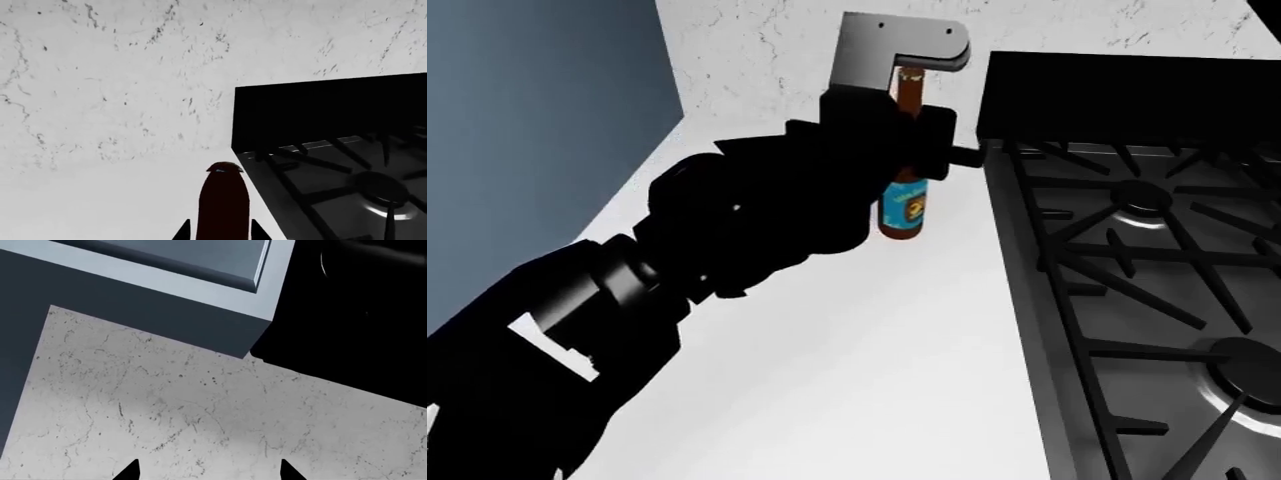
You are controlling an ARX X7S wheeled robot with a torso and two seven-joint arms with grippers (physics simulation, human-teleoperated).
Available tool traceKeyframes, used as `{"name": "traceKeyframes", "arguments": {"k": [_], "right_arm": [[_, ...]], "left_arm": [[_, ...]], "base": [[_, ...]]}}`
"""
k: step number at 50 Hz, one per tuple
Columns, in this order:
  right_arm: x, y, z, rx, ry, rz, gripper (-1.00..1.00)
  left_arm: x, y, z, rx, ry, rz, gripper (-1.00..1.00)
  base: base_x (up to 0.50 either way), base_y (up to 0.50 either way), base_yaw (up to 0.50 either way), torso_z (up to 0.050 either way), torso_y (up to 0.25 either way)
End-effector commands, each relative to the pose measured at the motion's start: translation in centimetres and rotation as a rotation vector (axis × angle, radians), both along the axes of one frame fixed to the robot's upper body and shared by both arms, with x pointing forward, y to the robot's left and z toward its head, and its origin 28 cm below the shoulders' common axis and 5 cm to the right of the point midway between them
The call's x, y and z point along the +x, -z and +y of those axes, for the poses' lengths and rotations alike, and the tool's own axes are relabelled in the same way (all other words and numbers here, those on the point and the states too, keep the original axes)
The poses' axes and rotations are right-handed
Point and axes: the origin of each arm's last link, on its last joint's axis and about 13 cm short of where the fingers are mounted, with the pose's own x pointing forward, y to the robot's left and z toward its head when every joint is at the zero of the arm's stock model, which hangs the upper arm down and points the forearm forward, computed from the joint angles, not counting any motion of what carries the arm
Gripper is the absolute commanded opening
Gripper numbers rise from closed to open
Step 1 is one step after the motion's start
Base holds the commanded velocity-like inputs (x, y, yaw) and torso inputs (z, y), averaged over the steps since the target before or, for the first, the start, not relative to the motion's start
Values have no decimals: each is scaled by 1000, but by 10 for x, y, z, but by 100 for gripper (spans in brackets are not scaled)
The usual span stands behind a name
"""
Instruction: Move the drinks to the dining counter.
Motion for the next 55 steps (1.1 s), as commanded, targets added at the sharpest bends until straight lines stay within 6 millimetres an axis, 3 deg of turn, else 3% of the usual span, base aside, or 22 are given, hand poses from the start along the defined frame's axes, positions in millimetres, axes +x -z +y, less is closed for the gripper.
{"name": "traceKeyframes", "arguments": {"k": [1, 8, 15, 25, 38, 55], "right_arm": [[0, 1, 0, 0, 1, 0, 100], [0, 1, -1, 3, 9, 1, 100], [0, 0, -1, 8, 9, -1, 100], [3, 0, 1, 7, 20, 23, 100], [4, 2, 3, -3, 15, 32, 100], [4, 1, 3, -6, 9, 29, 100]], "left_arm": [[-13, -29, 7, -54, -1, -84, -100], [-38, -69, 20, -85, -4, -194, -100], [-70, -76, 39, -121, -19, -262, -100], [-112, -91, 56, -154, -5, -352, -100], [-127, -93, 62, -172, 10, -367, -100], [-128, -93, 62, -174, 13, -362, -100]], "base": [[0, 0, 0, 0, 0], [0, 0, 0, 0, 0], [0, 0, 0, 0, 0], [-470, -48, 0, 0, 1], [-497, -51, 0, 0, 0], [-497, -51, 0, 0, 0]]}}
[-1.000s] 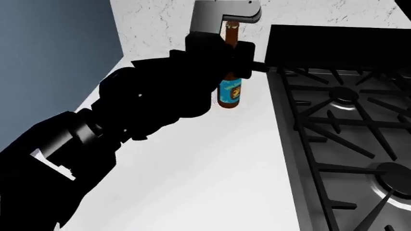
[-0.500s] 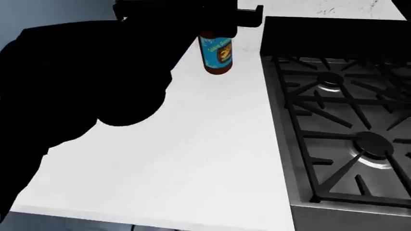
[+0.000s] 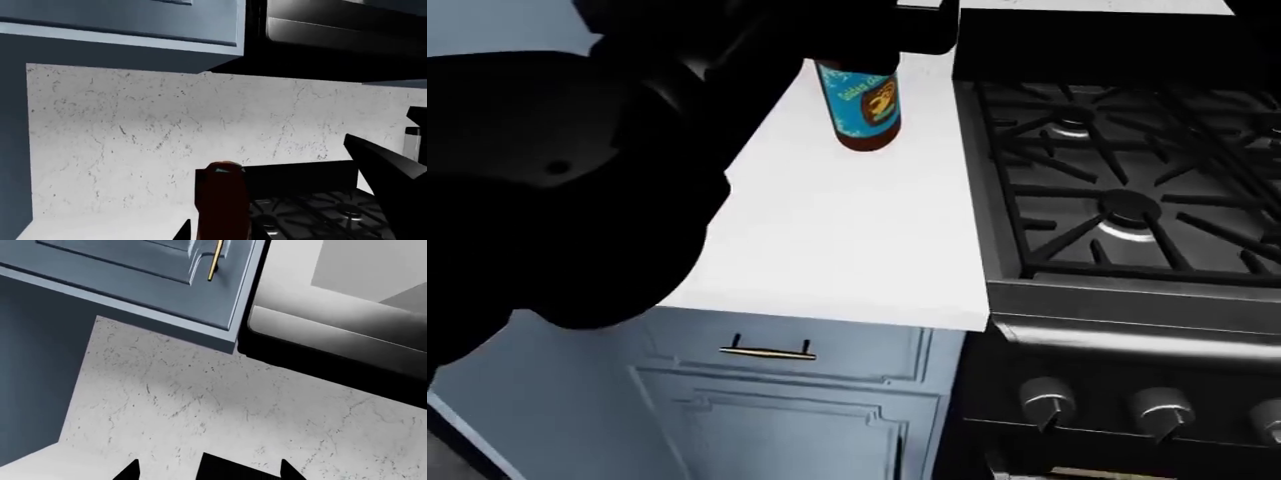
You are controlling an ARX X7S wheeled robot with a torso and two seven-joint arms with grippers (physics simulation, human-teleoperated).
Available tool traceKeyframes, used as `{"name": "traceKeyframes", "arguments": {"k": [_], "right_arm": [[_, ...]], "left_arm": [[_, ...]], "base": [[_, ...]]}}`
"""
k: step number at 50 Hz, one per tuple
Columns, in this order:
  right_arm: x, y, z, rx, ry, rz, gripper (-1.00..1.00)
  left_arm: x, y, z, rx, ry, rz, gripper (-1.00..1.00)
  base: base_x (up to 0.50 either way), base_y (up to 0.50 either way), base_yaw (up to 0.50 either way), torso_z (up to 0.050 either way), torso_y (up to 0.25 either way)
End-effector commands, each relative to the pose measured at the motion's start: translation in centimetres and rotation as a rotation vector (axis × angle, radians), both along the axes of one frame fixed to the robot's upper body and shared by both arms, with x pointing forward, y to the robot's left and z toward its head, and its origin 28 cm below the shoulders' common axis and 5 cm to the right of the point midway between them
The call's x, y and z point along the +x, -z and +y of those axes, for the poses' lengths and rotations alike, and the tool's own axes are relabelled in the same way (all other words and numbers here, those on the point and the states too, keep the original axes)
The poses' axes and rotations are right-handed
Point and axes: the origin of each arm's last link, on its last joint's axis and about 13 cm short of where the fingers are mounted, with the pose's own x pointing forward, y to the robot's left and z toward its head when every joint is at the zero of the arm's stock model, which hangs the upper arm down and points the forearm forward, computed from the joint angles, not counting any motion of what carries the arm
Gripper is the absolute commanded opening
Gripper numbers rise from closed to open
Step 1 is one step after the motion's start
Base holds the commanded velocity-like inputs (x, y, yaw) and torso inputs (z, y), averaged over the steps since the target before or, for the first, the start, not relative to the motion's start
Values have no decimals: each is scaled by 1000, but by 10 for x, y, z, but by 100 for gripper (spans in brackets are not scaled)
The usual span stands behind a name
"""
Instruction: Move the drinks to the dining counter.
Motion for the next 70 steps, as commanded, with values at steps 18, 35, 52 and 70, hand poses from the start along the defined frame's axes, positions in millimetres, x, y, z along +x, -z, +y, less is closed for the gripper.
{"name": "traceKeyframes", "arguments": {"k": [18, 35, 52, 70], "right_arm": [[1, -1, 1, -6, -8, 0, 100], [0, -1, 1, -8, -10, 0, 100], [0, -1, 3, -9, -11, -1, 100], [-4, -4, 4, -56, -38, -38, 100]], "left_arm": [[-5, -5, 3, -24, 5, -13, -100], [-4, -6, 3, -29, 3, -16, -100], [-4, -6, 3, -28, 2, -14, -100], [-4, -6, 4, -28, 0, -15, -100]], "base": [[-497, -51, 0, 0, 0], [-497, -51, 0, 0, 0], [-497, -51, 0, 0, 0], [-221, -23, 107, 0, 0]]}}
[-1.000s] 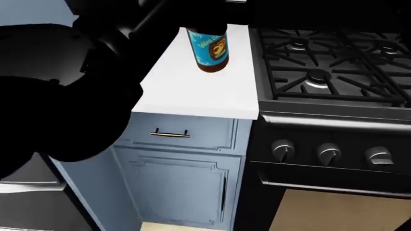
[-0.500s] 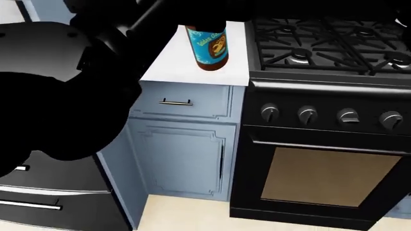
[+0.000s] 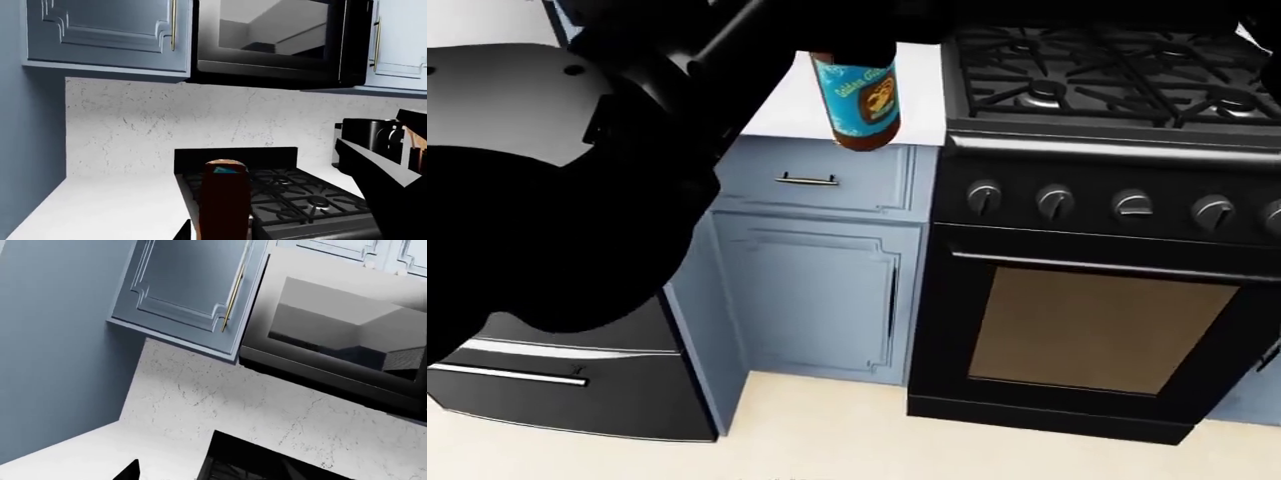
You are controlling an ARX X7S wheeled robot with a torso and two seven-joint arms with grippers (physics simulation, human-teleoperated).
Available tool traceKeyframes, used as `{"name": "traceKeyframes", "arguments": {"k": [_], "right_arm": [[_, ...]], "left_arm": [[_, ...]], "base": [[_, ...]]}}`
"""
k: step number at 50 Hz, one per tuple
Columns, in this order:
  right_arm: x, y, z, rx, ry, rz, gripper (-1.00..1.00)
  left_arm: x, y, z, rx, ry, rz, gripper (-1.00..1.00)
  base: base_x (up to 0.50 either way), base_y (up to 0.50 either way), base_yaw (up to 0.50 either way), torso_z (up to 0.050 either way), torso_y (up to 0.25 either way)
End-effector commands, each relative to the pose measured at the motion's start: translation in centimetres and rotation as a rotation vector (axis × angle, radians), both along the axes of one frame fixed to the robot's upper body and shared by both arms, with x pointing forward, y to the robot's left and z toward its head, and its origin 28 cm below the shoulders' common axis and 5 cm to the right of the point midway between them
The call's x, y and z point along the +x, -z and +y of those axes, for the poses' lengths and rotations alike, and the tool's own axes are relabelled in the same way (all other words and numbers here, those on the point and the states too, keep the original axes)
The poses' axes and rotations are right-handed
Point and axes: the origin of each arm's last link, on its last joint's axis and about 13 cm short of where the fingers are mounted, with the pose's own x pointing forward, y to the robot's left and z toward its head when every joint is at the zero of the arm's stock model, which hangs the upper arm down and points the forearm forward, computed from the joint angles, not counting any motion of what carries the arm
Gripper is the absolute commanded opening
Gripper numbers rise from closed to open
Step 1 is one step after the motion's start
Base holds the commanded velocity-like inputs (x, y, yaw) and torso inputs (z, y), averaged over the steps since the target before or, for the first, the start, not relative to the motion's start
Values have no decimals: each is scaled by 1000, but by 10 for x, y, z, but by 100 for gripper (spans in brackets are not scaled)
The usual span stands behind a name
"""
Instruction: Move the drinks to the dining counter.
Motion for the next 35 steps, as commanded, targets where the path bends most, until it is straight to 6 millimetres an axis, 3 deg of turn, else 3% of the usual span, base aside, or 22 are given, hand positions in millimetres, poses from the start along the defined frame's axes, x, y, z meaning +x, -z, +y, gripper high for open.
{"name": "traceKeyframes", "arguments": {"k": [1, 35], "right_arm": [[-2, -2, 0, -48, 9, -17, 100], [0, -1, 1, -68, 10, -19, 100]], "left_arm": [[0, -3, 1, -14, -8, -9, -100], [-1, -2, 1, -13, -6, -10, -100]], "base": [[0, 0, 500, 0, 0], [0, 0, 500, 0, 0]]}}
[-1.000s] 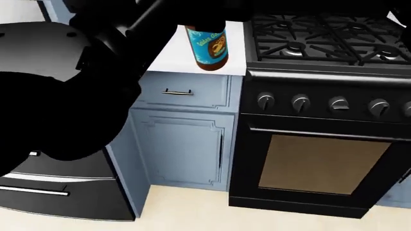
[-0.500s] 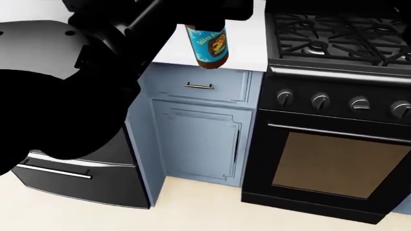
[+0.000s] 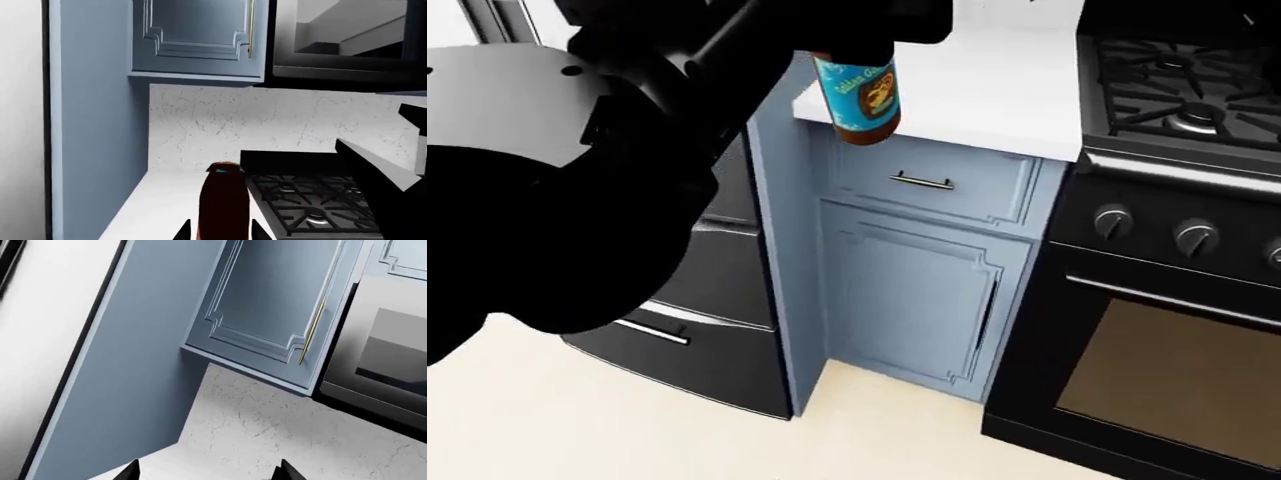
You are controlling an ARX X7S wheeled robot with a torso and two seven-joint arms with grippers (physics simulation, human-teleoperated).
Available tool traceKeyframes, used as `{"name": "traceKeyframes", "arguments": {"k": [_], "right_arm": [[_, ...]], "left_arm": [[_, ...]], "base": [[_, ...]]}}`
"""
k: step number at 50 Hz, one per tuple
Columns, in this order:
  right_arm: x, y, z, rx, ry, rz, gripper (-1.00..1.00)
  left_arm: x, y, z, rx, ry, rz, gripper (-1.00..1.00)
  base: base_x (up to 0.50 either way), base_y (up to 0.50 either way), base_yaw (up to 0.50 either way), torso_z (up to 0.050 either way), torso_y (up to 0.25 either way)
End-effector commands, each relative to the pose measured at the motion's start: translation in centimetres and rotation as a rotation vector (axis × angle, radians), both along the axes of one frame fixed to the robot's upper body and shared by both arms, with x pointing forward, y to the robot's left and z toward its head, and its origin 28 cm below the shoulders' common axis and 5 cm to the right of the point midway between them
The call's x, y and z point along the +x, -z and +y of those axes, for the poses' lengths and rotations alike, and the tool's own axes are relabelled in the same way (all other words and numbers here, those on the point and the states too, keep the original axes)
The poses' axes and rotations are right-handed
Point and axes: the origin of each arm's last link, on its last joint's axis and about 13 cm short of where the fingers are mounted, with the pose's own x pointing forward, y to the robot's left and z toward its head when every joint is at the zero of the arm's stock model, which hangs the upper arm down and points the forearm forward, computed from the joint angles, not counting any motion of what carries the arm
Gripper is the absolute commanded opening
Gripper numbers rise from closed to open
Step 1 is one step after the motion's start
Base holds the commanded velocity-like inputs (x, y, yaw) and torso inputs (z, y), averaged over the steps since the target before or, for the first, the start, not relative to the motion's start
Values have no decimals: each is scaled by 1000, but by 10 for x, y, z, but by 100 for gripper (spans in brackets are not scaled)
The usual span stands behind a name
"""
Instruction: Move the drinks to the dining counter.
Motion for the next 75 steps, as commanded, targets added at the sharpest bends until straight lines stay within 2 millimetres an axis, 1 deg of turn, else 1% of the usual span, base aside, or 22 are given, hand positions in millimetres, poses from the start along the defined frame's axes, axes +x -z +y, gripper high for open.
{"name": "traceKeyframes", "arguments": {"k": [1, 75], "right_arm": [[1, 0, 0, -3, -1, 0, 100], [1, 1, 2, -8, -11, 0, 100]], "left_arm": [[-1, -2, 0, -13, 0, -7, -100], [0, -3, 1, -16, -1, -12, -100]], "base": [[0, 0, 500, 0, 0], [0, 0, 500, 0, 0]]}}
